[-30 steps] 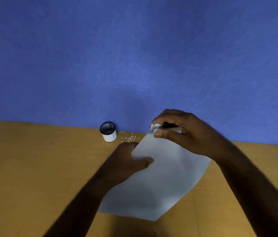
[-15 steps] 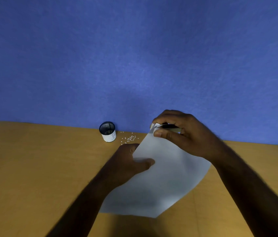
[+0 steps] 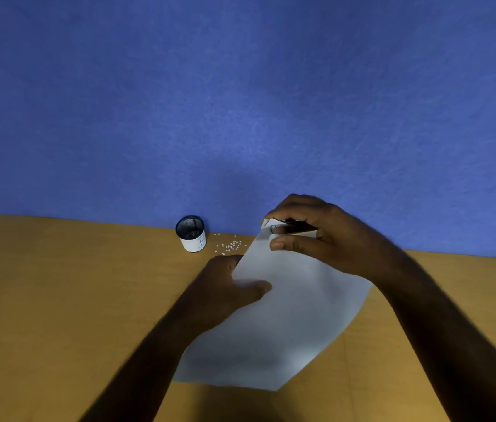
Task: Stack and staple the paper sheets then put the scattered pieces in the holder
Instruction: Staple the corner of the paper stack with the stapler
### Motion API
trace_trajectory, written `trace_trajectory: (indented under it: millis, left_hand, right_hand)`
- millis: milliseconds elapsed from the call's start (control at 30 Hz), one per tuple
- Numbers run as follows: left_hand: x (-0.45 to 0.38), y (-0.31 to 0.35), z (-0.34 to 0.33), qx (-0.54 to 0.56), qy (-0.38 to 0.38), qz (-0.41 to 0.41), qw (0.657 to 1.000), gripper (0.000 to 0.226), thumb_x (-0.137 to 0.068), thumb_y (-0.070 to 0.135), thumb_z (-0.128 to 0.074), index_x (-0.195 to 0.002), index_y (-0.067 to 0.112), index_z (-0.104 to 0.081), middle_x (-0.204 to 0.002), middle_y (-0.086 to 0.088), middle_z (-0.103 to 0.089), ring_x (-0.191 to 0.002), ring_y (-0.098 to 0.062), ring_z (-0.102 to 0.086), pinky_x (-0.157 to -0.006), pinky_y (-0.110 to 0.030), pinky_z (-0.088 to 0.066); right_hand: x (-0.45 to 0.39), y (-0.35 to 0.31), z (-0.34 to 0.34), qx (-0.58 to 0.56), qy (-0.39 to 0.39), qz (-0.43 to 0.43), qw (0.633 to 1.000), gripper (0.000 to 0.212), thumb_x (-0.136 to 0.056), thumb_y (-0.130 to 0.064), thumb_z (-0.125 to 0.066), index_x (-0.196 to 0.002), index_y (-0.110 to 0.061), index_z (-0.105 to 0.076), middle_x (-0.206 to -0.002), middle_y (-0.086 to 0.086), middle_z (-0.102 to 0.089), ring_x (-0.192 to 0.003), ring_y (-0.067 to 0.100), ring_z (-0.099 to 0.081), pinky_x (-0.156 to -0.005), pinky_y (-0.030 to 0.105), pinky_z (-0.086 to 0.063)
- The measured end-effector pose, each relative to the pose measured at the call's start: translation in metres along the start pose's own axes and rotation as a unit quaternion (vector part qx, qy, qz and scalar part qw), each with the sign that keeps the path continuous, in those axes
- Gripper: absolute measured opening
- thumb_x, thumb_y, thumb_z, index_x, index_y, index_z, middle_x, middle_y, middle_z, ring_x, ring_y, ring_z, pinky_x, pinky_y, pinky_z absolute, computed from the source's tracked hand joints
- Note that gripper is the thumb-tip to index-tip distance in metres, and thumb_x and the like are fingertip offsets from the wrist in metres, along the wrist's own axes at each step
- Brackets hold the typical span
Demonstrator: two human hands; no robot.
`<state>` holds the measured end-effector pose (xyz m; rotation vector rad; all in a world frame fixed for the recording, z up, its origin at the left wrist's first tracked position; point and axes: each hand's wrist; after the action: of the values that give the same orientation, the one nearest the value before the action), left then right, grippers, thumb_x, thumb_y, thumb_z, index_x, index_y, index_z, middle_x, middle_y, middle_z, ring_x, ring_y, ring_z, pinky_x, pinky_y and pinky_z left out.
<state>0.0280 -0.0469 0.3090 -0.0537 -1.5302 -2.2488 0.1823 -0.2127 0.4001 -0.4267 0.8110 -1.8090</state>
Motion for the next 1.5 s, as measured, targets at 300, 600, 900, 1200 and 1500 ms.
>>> trace_trajectory:
  millis: [300, 600, 900, 1200, 1500]
  left_hand:
    - [-0.009, -0.005, 0.003, 0.016, 0.004, 0.006, 1.0, 0.038, -0.089, 0.032, -0.083, -0.125, 0.026, -0.072, -0.11, 0.019, -0.076, -0.102, -0.005, -0.073, -0.088, -0.02, -0.06]
    - [-0.021, -0.019, 0.002, 0.019, 0.036, -0.018, 0.999, 0.047, -0.086, 0.033, -0.087, -0.13, 0.029, -0.07, -0.118, 0.019, -0.077, -0.109, -0.003, -0.073, -0.099, -0.026, -0.058]
    - [-0.042, -0.034, 0.001, 0.012, 0.034, -0.011, 0.999, 0.041, -0.086, 0.033, -0.087, -0.112, 0.048, -0.061, -0.115, 0.03, -0.069, -0.105, 0.012, -0.067, -0.092, -0.011, -0.05]
    - [-0.065, -0.04, -0.002, 0.01, 0.029, 0.015, 0.999, 0.042, -0.086, 0.021, -0.087, -0.105, 0.047, -0.061, -0.097, 0.048, -0.068, -0.1, 0.024, -0.063, -0.081, 0.002, -0.049]
    - [-0.098, -0.043, -0.002, 0.023, 0.013, 0.061, 0.998, 0.026, -0.086, 0.027, -0.087, -0.104, 0.037, -0.072, -0.098, 0.039, -0.074, -0.096, 0.012, -0.071, -0.075, -0.003, -0.052]
  right_hand:
    - [-0.003, 0.015, 0.004, -0.031, 0.018, -0.008, 0.999, 0.043, -0.091, -0.039, -0.068, -0.13, -0.022, -0.065, -0.119, -0.012, -0.063, -0.117, 0.006, -0.061, -0.093, 0.015, -0.051]
    - [0.002, 0.068, 0.005, -0.092, 0.132, -0.066, 0.985, 0.024, -0.099, -0.023, -0.064, -0.122, -0.02, -0.069, -0.119, -0.007, -0.069, -0.113, 0.008, -0.065, -0.09, 0.014, -0.048]
    - [0.01, 0.193, -0.019, -0.077, 0.145, -0.202, 0.966, 0.026, -0.097, -0.031, -0.067, -0.122, -0.026, -0.068, -0.117, -0.012, -0.072, -0.109, 0.005, -0.066, -0.092, 0.034, -0.055]
    - [0.006, 0.295, -0.06, -0.003, 0.068, -0.324, 0.944, 0.033, -0.093, -0.027, -0.074, -0.122, -0.013, -0.064, -0.111, 0.0, -0.063, -0.102, 0.019, -0.064, -0.083, 0.03, -0.048]
    - [-0.022, 0.363, -0.086, 0.137, 0.012, -0.302, 0.943, 0.037, -0.093, -0.037, -0.073, -0.126, -0.023, -0.066, -0.121, -0.005, -0.074, -0.106, 0.012, -0.073, -0.092, 0.036, -0.055]
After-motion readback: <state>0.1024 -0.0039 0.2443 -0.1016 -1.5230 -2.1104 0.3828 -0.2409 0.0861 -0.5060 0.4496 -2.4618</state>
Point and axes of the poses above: each hand's wrist, its own x-axis away from the middle knuckle, its own z-axis out of the back of the hand, y = z × x
